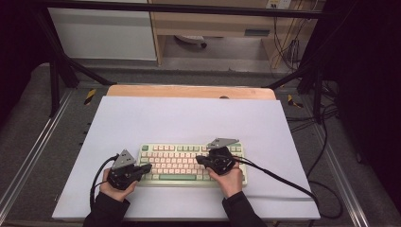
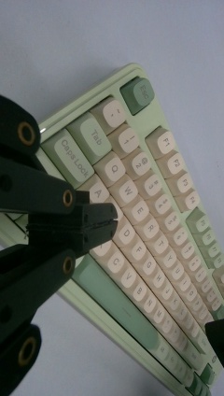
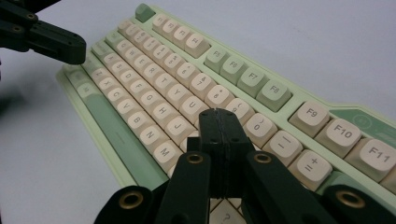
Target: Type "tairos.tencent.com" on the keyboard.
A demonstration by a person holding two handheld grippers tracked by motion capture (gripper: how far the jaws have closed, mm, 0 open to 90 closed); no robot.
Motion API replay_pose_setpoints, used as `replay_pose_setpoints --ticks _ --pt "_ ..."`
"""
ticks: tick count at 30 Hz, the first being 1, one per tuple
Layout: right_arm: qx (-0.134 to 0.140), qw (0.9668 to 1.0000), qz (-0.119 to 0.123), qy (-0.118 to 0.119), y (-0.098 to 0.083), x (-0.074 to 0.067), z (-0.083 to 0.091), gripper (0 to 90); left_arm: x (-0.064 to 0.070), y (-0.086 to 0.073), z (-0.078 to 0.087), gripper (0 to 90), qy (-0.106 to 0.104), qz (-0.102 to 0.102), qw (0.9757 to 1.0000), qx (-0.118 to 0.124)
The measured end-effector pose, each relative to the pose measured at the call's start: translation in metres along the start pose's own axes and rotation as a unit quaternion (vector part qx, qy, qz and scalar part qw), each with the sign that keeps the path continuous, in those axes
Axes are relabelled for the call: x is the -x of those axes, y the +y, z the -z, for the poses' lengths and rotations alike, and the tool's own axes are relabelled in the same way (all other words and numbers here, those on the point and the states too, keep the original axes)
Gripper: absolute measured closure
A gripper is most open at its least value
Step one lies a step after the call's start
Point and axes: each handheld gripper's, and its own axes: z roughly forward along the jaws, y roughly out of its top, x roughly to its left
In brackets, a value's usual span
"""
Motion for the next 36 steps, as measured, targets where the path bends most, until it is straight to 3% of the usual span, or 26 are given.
replay_pose_setpoints --ticks 14,29,36 --pt "-0.015 0.9997 -0.009 -0.014 -0.004 0.005 -0.021 90.0 0.000 0.000 -0.001 90.0 -0.001 0.001 1.0000 -0.001" --pt "-0.017 0.9997 -0.003 -0.015 -0.006 0.005 -0.023 90.0 -0.001 0.000 -0.001 90.0 -0.001 0.001 1.0000 -0.001" --pt "-0.005 1.0000 0.001 -0.008 -0.003 0.002 -0.013 90.0 -0.001 0.000 0.000 90.0 -0.001 0.003 1.0000 0.000"
